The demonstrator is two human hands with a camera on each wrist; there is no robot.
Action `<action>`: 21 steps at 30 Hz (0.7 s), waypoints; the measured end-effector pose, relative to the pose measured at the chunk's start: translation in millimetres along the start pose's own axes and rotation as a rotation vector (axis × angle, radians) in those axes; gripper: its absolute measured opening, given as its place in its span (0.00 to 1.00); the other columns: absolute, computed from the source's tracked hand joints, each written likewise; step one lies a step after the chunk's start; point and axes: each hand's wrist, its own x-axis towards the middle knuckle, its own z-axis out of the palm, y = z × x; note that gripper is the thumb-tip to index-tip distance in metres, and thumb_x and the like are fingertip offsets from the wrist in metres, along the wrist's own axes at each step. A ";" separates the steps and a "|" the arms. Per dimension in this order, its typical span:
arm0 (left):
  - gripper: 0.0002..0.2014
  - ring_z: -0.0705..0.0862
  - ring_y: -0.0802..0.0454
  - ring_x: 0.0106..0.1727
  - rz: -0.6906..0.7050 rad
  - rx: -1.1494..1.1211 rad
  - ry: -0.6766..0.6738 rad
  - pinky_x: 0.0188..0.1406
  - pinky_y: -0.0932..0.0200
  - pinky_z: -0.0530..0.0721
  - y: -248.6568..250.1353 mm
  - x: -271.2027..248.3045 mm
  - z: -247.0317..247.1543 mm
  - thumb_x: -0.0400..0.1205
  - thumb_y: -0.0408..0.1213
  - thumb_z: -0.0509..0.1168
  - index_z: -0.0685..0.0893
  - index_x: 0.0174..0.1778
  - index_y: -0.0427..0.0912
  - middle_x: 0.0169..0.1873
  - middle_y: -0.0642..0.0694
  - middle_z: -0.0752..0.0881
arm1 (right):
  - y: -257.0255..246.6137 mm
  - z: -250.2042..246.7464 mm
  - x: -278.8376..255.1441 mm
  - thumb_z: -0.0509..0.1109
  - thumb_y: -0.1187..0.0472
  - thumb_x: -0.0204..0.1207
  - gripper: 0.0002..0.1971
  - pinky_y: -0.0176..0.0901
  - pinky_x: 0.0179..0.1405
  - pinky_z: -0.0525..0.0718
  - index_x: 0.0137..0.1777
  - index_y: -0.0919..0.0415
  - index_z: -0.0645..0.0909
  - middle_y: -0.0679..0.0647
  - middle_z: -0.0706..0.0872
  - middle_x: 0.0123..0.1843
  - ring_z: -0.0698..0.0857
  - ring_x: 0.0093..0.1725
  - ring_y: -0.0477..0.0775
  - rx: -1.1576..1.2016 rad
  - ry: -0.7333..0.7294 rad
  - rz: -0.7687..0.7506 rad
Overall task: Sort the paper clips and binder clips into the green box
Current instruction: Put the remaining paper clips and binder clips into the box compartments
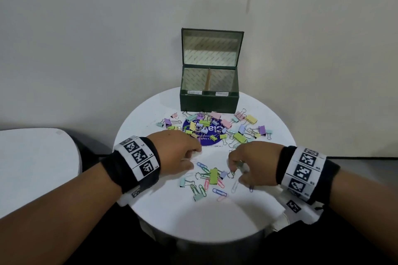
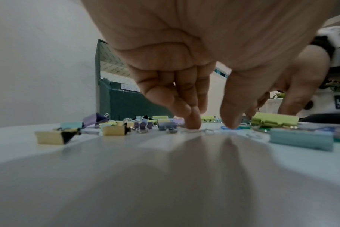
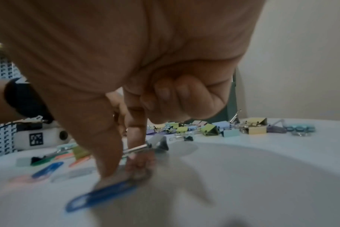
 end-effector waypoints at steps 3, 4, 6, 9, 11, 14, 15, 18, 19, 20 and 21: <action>0.09 0.81 0.57 0.51 0.019 0.031 -0.052 0.54 0.56 0.83 -2.6 3.3 0.8 0.83 0.51 0.65 0.86 0.50 0.51 0.47 0.57 0.83 | 3.0 -0.5 0.1 0.73 0.50 0.74 0.14 0.47 0.58 0.84 0.60 0.42 0.82 0.41 0.85 0.56 0.83 0.55 0.48 0.057 0.038 -0.026; 0.09 0.81 0.57 0.52 0.021 0.022 -0.056 0.55 0.56 0.83 -2.9 3.5 0.6 0.83 0.50 0.65 0.88 0.52 0.53 0.48 0.58 0.84 | 1.7 0.7 0.1 0.73 0.50 0.74 0.14 0.47 0.57 0.84 0.60 0.42 0.83 0.42 0.84 0.56 0.83 0.55 0.49 0.055 0.037 -0.041; 0.07 0.81 0.58 0.50 0.048 0.011 -0.036 0.53 0.57 0.83 -1.6 3.8 1.0 0.83 0.47 0.65 0.88 0.48 0.54 0.46 0.58 0.84 | -0.7 5.1 0.4 0.72 0.50 0.75 0.14 0.45 0.57 0.83 0.61 0.43 0.83 0.44 0.84 0.56 0.82 0.55 0.50 0.031 0.018 -0.056; 0.07 0.80 0.58 0.46 0.073 0.007 -0.010 0.48 0.57 0.84 -0.5 3.4 0.4 0.81 0.42 0.61 0.84 0.41 0.52 0.42 0.57 0.82 | -1.9 6.5 0.4 0.69 0.50 0.78 0.12 0.46 0.56 0.83 0.61 0.44 0.82 0.44 0.83 0.55 0.81 0.53 0.50 0.036 0.038 -0.052; 0.04 0.79 0.57 0.43 0.082 -0.051 0.021 0.46 0.55 0.83 -4.7 4.4 -3.7 0.78 0.40 0.62 0.81 0.38 0.52 0.41 0.57 0.81 | 0.1 5.3 1.7 0.68 0.51 0.78 0.13 0.48 0.56 0.84 0.63 0.43 0.81 0.43 0.83 0.55 0.82 0.53 0.50 0.047 0.045 -0.051; 0.05 0.83 0.57 0.41 -0.013 -0.261 0.082 0.44 0.55 0.85 -14.6 8.5 -9.8 0.75 0.36 0.69 0.81 0.37 0.50 0.39 0.56 0.86 | 6.5 2.6 7.3 0.66 0.55 0.80 0.14 0.50 0.56 0.86 0.65 0.45 0.80 0.45 0.84 0.55 0.83 0.53 0.52 0.018 0.036 -0.004; 0.06 0.85 0.55 0.39 -0.053 -0.371 0.091 0.42 0.55 0.85 -17.0 9.9 -11.8 0.75 0.33 0.70 0.81 0.37 0.50 0.37 0.55 0.87 | 8.5 1.5 9.8 0.66 0.55 0.80 0.13 0.49 0.54 0.86 0.63 0.45 0.80 0.45 0.85 0.53 0.83 0.52 0.51 0.018 0.029 0.013; 0.12 0.84 0.47 0.34 -0.129 -0.698 -0.090 0.34 0.55 0.82 -17.1 13.4 -15.7 0.78 0.27 0.65 0.85 0.46 0.51 0.31 0.52 0.81 | 15.0 0.8 16.1 0.69 0.53 0.79 0.04 0.47 0.52 0.85 0.52 0.45 0.81 0.42 0.83 0.45 0.82 0.46 0.48 0.056 0.039 0.046; 0.13 0.81 0.49 0.32 -0.138 -0.711 -0.158 0.32 0.56 0.80 -16.1 14.9 -16.1 0.79 0.29 0.61 0.86 0.47 0.52 0.29 0.51 0.79 | 17.2 0.5 17.5 0.69 0.52 0.78 0.02 0.47 0.52 0.86 0.49 0.45 0.80 0.42 0.83 0.44 0.82 0.46 0.47 0.068 0.054 0.056; 0.13 0.78 0.50 0.31 -0.146 -0.687 -0.201 0.33 0.58 0.78 -13.2 15.8 -17.1 0.78 0.34 0.58 0.87 0.44 0.52 0.28 0.52 0.78 | 20.0 -0.2 18.7 0.69 0.52 0.78 0.01 0.47 0.52 0.86 0.47 0.45 0.79 0.42 0.84 0.43 0.83 0.46 0.47 0.076 0.082 0.063; 0.12 0.77 0.52 0.31 -0.145 -0.643 -0.220 0.34 0.58 0.78 -10.5 16.7 -17.6 0.77 0.39 0.57 0.86 0.40 0.51 0.28 0.51 0.79 | 22.7 -1.8 19.5 0.69 0.52 0.77 0.01 0.48 0.52 0.86 0.46 0.45 0.79 0.41 0.85 0.43 0.83 0.46 0.47 0.083 0.117 0.071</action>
